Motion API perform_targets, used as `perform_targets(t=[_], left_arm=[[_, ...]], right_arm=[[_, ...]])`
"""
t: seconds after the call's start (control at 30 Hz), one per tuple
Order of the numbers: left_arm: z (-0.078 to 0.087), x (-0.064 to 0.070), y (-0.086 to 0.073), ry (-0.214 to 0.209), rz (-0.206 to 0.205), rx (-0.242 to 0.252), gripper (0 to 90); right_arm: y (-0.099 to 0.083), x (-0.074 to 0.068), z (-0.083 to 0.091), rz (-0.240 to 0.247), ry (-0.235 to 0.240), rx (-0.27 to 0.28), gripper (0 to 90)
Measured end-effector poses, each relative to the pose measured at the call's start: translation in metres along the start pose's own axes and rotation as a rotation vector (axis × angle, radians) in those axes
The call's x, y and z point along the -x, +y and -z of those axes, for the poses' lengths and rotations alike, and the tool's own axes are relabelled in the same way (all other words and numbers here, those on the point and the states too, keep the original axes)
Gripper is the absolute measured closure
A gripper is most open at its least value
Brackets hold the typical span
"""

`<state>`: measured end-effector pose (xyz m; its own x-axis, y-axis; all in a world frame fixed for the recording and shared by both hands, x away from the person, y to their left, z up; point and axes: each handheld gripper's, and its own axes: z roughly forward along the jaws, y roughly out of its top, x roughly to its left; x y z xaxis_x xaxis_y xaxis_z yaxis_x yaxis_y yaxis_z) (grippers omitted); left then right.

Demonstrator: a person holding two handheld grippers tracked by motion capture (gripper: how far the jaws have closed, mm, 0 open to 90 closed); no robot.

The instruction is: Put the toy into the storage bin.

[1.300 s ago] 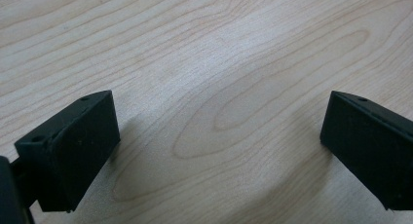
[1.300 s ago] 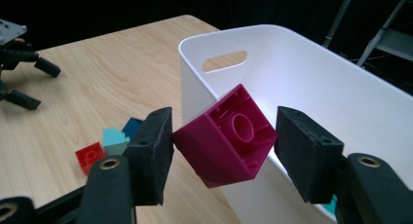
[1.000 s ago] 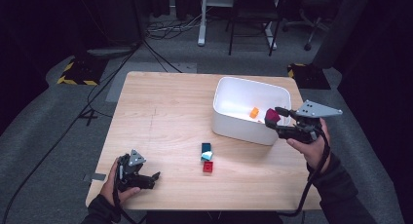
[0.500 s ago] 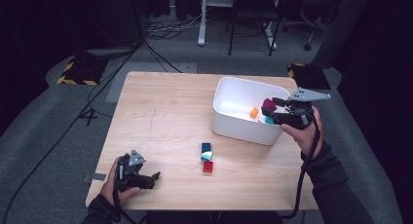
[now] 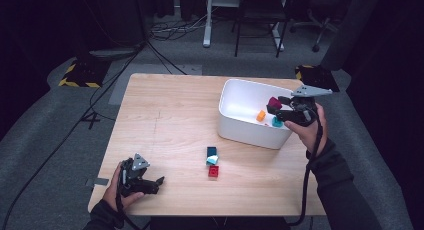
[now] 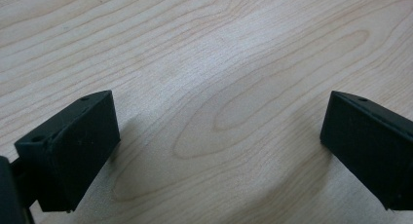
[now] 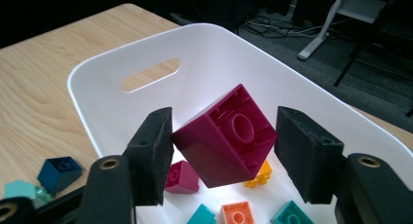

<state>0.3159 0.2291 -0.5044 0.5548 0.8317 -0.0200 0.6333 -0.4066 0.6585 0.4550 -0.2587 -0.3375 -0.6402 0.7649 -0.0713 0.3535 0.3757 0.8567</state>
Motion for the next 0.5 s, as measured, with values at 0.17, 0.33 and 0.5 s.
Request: perform_targets(t=[0.17,0.33,0.5], left_arm=[[0.0,0.0,0.0,-0.001,0.0,-0.001,1.0],[0.0,0.0,0.0,0.0,0.0,-0.001,1.0],[0.0,0.0,0.0,0.0,0.0,0.0,1.0]], right_arm=[[0.0,0.004,-0.008,-0.011,-0.017,-0.027,40.6],[-0.003,0.009,-0.012,-0.025,-0.028,-0.042,40.5],[-0.006,0.013,-0.011,-0.038,-0.03,-0.049,40.5]])
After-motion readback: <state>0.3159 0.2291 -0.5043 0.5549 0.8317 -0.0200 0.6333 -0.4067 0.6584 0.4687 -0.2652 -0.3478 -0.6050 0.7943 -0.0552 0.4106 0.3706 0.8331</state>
